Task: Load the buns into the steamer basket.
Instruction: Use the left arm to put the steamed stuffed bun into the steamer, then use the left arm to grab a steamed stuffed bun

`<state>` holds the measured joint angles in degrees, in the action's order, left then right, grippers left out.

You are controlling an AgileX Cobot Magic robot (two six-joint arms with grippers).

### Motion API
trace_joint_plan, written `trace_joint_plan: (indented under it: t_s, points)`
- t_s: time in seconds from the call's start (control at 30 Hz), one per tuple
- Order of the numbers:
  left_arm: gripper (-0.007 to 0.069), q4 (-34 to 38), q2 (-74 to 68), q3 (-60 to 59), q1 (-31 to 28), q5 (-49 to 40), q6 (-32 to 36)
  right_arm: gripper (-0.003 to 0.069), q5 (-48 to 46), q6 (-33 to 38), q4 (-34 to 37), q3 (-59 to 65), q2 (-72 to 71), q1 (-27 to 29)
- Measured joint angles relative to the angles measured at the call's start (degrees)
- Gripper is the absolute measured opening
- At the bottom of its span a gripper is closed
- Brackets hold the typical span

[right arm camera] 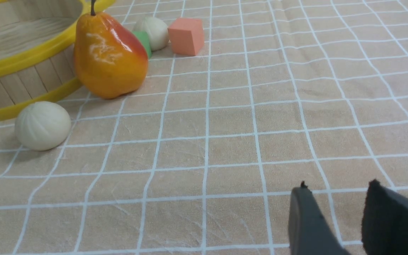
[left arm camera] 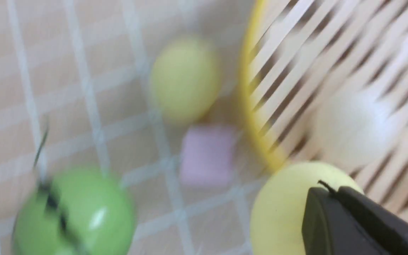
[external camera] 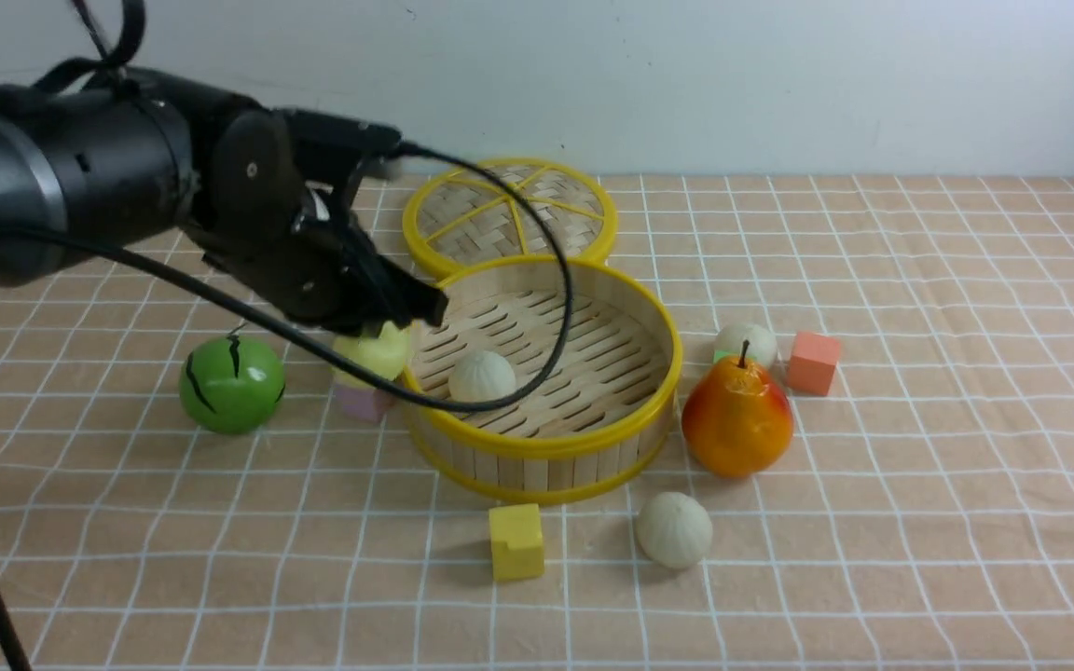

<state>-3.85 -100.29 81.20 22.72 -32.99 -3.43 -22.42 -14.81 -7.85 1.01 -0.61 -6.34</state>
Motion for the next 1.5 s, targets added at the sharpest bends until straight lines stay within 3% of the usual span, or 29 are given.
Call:
trace_joint_plan:
  t_s: [0.2, 0.5, 0.63, 0.77, 0.87, 1.0, 1.17, 1.5]
  points:
    - [-0.0013, 0.4, -6.59, 5.24, 1.26, 9.83, 3.43, 0.0239, 0.0, 0.0, 0.0, 0.0, 0.0, 0.0]
    - [0.001, -0.2, -21.36, 16.67, 1.05, 10.39, 3.43, 0.0239, 0.0, 0.0, 0.0, 0.0, 0.0, 0.0]
    - [0.0117, -0.46, -24.93, 20.21, 0.87, 7.71, 3.43, 0.0239, 0.0, 0.0, 0.0, 0.0, 0.0, 0.0]
    - [0.0322, -0.06, -23.9, 21.21, 0.86, 4.19, 3.43, 0.0239, 0.0, 0.0, 0.0, 0.0, 0.0, 0.0]
    - [0.04, 0.21, -20.45, 21.21, 0.72, 0.07, 2.64, 0.0239, 0.0, 0.0, 0.0, 0.0, 0.0, 0.0]
    - [0.0397, 0.71, -15.34, 21.65, -1.48, -4.62, 0.5, 0.0239, 0.0, 0.0, 0.0, 0.0, 0.0, 0.0]
    - [0.0293, 4.2, -15.41, 21.86, -8.01, -7.15, 0.39, 0.0239, 0.0, 0.0, 0.0, 0.0, 0.0, 0.0]
    - [0.0286, 13.74, -23.8, 21.68, -10.76, -1.52, 12.95, 0.0239, 0.0, 0.0, 0.0, 0.0, 0.0, 0.0]
